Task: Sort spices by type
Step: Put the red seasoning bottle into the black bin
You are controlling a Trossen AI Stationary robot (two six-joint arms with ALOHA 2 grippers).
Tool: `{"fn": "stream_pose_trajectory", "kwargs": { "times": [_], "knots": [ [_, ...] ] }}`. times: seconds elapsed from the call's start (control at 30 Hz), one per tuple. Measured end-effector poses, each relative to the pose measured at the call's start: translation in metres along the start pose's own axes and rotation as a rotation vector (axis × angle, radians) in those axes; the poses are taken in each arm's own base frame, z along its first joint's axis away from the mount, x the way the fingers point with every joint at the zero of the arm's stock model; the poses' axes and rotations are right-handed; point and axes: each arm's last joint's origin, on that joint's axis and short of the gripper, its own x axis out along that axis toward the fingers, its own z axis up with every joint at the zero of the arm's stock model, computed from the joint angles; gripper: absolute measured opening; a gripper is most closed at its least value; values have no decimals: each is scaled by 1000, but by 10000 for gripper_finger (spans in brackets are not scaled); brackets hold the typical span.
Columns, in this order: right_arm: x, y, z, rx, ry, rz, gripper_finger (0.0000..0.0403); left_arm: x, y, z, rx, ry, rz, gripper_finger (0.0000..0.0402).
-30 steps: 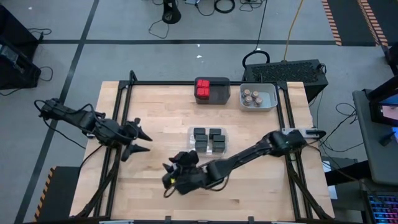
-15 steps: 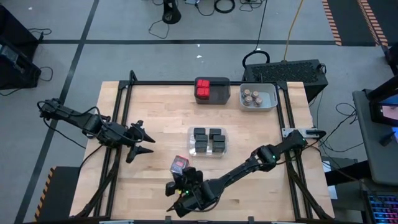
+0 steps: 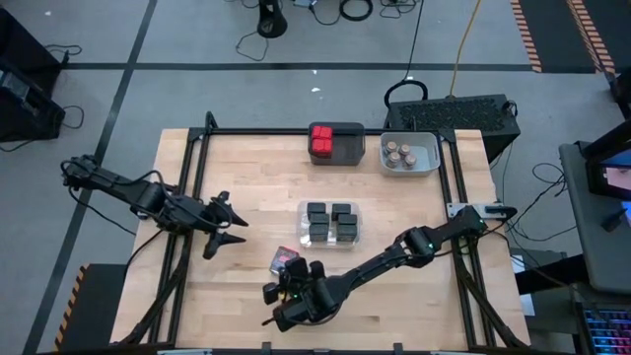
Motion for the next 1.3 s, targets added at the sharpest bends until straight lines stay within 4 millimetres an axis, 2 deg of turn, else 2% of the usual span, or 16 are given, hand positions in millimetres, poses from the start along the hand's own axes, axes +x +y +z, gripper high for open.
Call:
{"fn": "stream_pose_trajectory", "kwargs": {
  "times": [0.47, 0.97, 1.13, 1.23, 1.3],
  "knots": [
    [4, 0, 3, -15, 35, -5, 0, 13, -4, 4, 0, -4, -4, 223],
    [21, -2, -20, 1, 99, 33, 0, 14, -4, 4, 1, 4, -13, 223],
    [20, -2, -23, -63, 144, 42, 0, 14, -4, 4, 4, 5, -13, 223],
    [18, -1, -26, -171, 175, 66, 0, 14, -4, 4, 8, 4, -13, 223],
    [19, -5, -32, -252, 261, 67, 0, 14, -4, 4, 9, 4, -13, 223]
  ]
}}
